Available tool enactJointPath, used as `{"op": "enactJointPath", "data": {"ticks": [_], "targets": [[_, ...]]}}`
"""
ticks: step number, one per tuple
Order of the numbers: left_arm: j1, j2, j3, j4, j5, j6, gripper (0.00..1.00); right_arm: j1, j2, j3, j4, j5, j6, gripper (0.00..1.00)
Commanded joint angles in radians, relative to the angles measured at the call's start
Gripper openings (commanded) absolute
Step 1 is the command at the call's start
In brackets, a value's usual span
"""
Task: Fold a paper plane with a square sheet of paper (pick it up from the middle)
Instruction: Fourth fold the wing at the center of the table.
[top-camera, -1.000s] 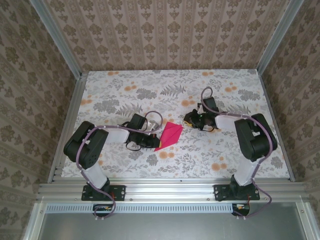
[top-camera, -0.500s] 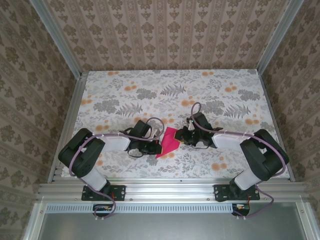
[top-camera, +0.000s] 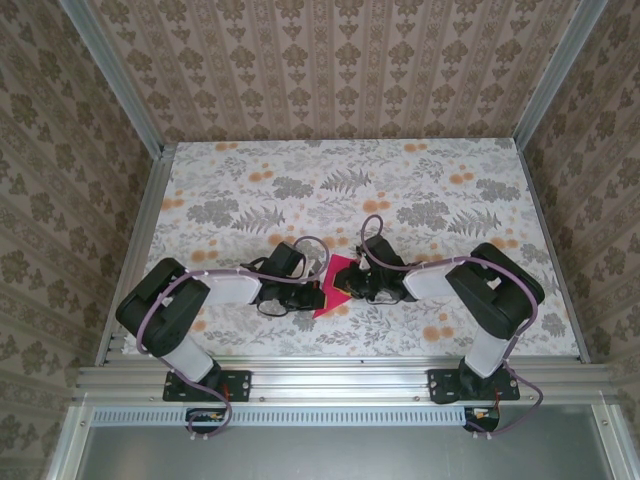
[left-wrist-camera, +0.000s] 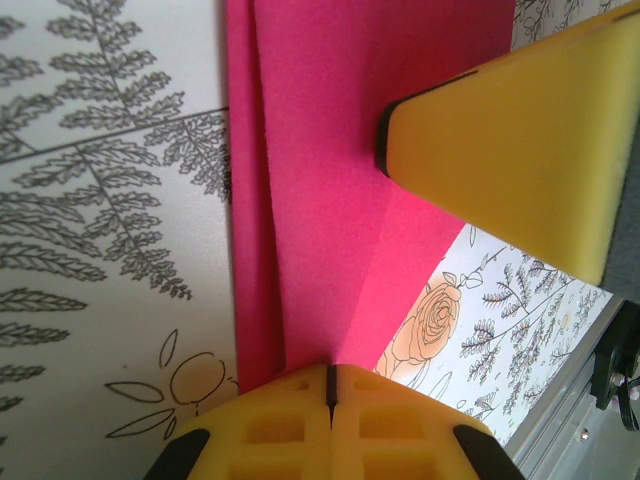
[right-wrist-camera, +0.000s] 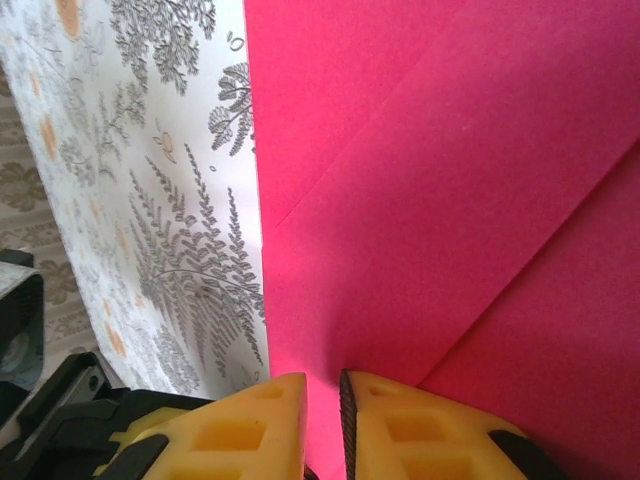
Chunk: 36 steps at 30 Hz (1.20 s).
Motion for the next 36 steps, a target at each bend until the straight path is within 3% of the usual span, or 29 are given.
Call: {"op": "enactJointPath", "data": {"ticks": [1,6,16,22,27,32,36], "targets": [[-0.007,0.019,-0.035,-0.088,-0.070,0.009,0.00,-0.019,-0.003,0.061,-0.194,0.098,-0.072,0.19],[-0.003,0.019,-0.039,-0.088,-0.071,0.013,0.00,-0.060,0.003,0.123,-0.321,0.134,-0.114,0.19],[0.003,0.012,-0.041,-0.095,-0.068,0.021,0.00,-0.203,0.023,0.151,-0.363,0.117,-0.165,0.19],[0.006,-0.006,-0.040,-0.105,-0.062,0.033,0.00,-0.239,-0.011,0.192,-0.428,0.099,-0.238,0.20],[0.008,-0.047,-0.029,-0.131,-0.071,0.030,0.01,-0.232,-0.109,0.195,-0.473,0.089,-0.264,0.21],[0.009,-0.162,0.040,-0.215,-0.084,0.026,0.23,-0.156,-0.203,0.134,-0.442,0.085,-0.212,0.21],[0.009,-0.274,0.122,-0.324,-0.121,0.055,0.26,-0.063,-0.230,0.085,-0.372,0.114,-0.140,0.21]]}}
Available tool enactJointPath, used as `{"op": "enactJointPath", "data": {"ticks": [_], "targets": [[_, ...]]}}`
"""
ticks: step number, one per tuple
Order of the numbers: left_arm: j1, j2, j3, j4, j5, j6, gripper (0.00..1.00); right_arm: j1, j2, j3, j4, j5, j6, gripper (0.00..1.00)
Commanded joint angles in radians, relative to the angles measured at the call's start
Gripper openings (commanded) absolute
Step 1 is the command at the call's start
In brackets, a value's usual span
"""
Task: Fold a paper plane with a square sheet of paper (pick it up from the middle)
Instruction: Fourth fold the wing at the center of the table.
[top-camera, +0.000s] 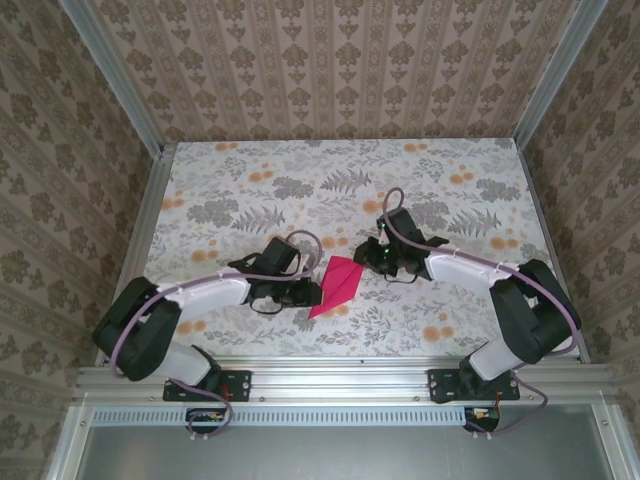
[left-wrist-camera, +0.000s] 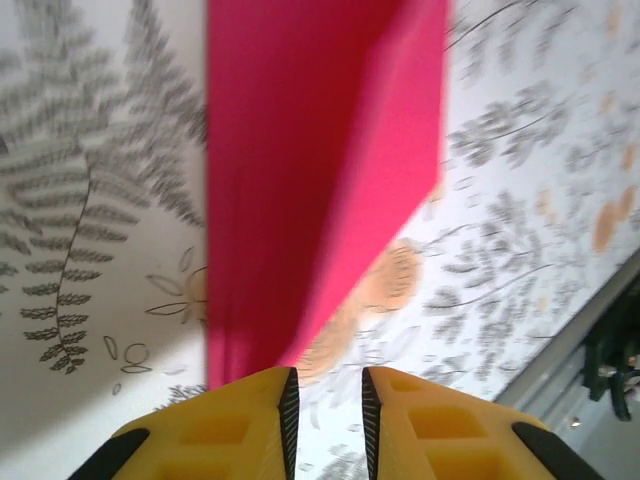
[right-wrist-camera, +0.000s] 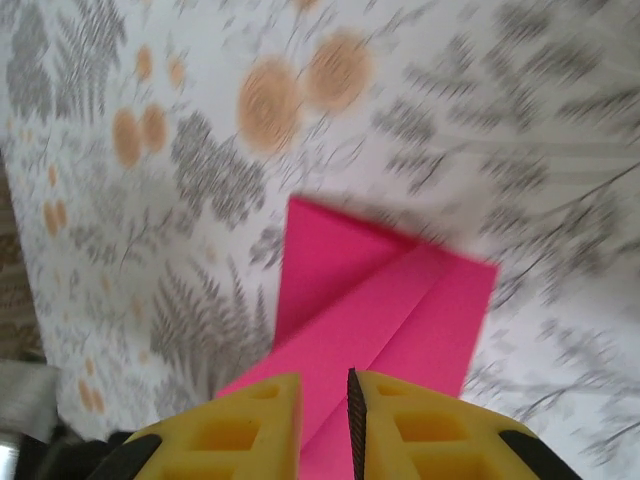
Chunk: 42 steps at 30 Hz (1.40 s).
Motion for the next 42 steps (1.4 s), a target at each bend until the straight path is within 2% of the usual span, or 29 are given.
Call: {"op": "enactJointPath", "data": {"ticks": [1,7,12,19,25,31,42], "targets": [[0.010,-0.100,0.072,-0.119,-0.050,0.038,0.23,0.068,-0.013,-0.055,0.060,0.025,0.079,0.21],[0.037,-0.186,0.014,-0.141,-0.049,0.030,0.07,0.182,0.086,-0.056,0.224,0.011,0.178,0.14],[0.054,-0.236,-0.044,-0.138,-0.029,0.028,0.05,0.229,0.170,-0.029,0.274,0.017,0.214,0.14],[0.071,-0.255,-0.063,-0.137,-0.010,0.041,0.05,0.247,0.244,-0.030,0.303,0.040,0.240,0.14],[0.064,-0.187,-0.057,-0.091,0.099,0.074,0.06,0.247,0.268,-0.032,0.280,0.058,0.248,0.14],[0.040,-0.085,-0.026,-0.033,0.143,0.083,0.07,0.247,0.261,-0.036,0.267,0.065,0.247,0.14],[0.025,0.136,0.023,0.053,0.109,0.086,0.04,0.245,0.273,-0.022,0.253,0.060,0.239,0.14]]}}
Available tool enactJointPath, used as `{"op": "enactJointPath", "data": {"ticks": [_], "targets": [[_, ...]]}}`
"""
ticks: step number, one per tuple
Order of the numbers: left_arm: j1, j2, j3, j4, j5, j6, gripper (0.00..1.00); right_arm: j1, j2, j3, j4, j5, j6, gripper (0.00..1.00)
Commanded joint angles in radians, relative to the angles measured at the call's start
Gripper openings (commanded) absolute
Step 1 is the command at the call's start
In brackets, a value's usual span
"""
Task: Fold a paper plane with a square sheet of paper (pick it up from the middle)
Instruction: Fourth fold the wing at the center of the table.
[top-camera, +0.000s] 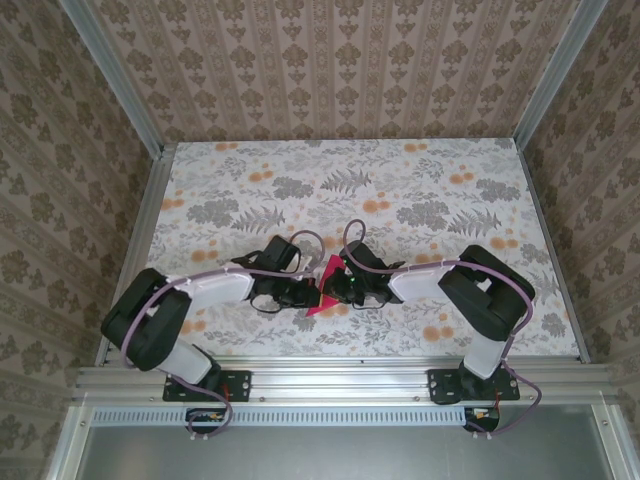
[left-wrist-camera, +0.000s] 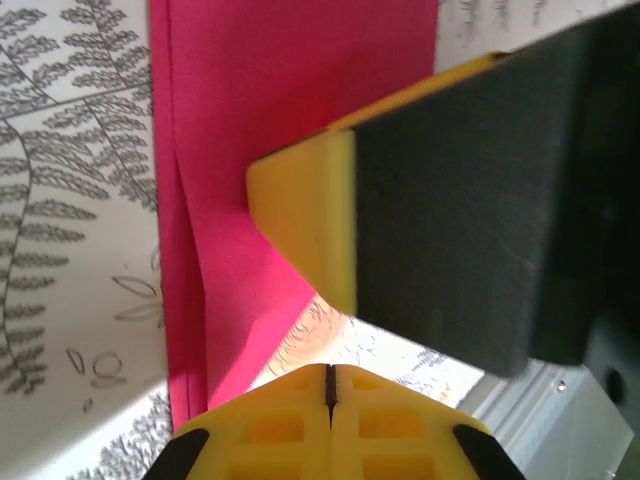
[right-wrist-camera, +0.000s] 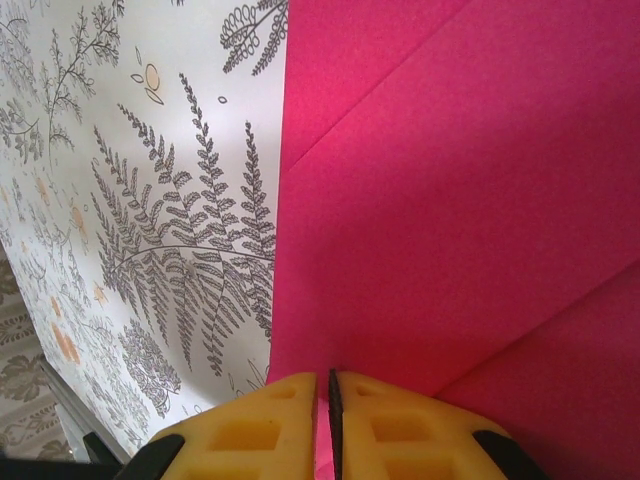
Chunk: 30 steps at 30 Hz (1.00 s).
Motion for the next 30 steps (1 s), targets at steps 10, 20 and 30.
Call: {"op": "enactJointPath", "data": {"ticks": [10,20,30], "targets": [[0.008,0.079,-0.017,-0.018,-0.085,0.097,0.03,0.001,0.048,0.022,-0.063,0.037,-0.006,0.14],[0.075,0.061,-0.091,0.025,-0.005,0.105,0.02,-0.008,0.057,0.042,-0.139,0.048,-0.041,0.14],[0.190,0.127,-0.138,0.084,0.171,0.103,0.01,-0.011,0.085,0.065,-0.162,0.046,-0.053,0.14]]}}
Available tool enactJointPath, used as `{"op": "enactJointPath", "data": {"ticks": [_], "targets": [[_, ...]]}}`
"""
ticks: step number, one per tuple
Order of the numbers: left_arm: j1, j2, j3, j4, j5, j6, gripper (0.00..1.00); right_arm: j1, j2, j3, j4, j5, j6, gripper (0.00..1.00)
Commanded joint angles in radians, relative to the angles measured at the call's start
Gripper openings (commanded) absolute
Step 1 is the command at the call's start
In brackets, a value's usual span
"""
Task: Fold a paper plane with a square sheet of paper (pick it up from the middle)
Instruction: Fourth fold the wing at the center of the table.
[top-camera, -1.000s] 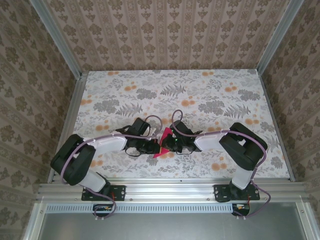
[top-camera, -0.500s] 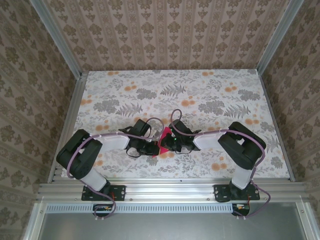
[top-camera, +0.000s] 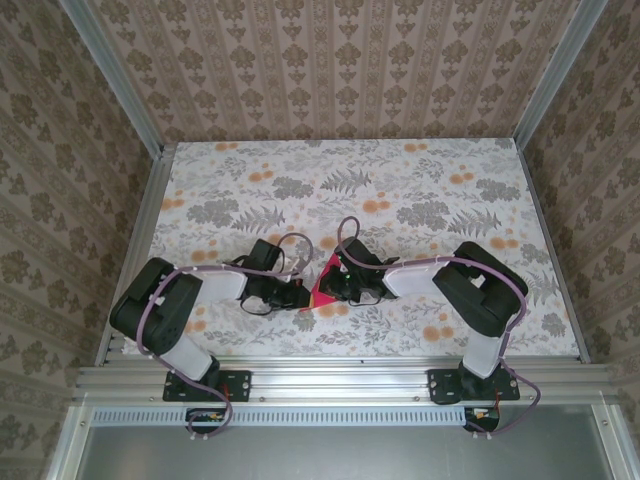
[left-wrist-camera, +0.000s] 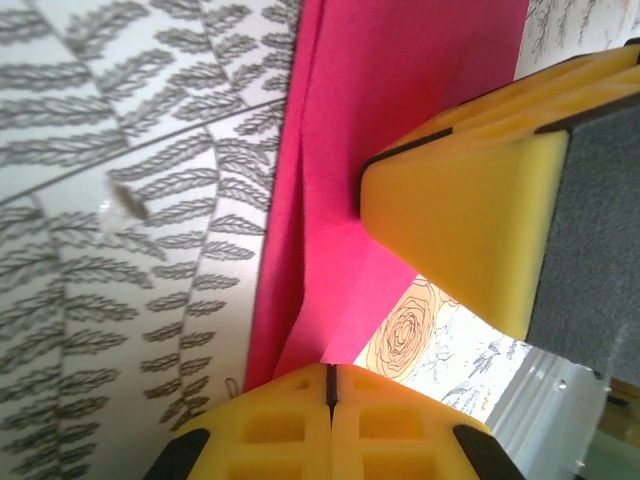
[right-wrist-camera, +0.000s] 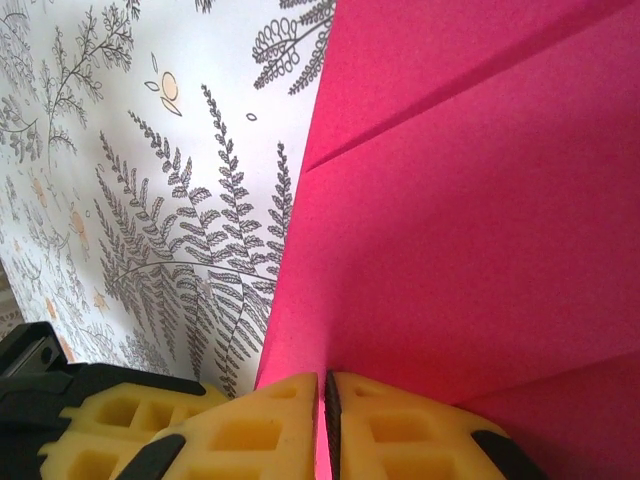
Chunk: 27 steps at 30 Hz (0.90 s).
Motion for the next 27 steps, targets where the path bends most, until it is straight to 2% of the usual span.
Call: {"op": "enactJointPath", "data": {"ticks": [1,5,15,22,27], "targets": [[0.035,0.053,-0.026,-0.085,0.011,0.028,0.00,-0.011,0.044,0.002,-0.120,0.051,-0.026,0.14],[0.059,0.090,-0.020,-0.114,0.019,0.027,0.00,-0.009,0.041,0.014,-0.146,0.058,-0.038,0.14],[0.059,0.046,0.001,-0.267,-0.121,0.057,0.00,-0.010,0.033,0.034,-0.184,0.070,-0.056,0.14],[0.043,0.029,-0.007,-0.289,-0.110,0.049,0.00,-0.012,0.036,0.040,-0.187,0.072,-0.057,0.14],[0.028,-0.019,0.000,-0.322,-0.131,0.045,0.04,-0.015,0.049,0.048,-0.193,0.073,-0.060,0.14]]}}
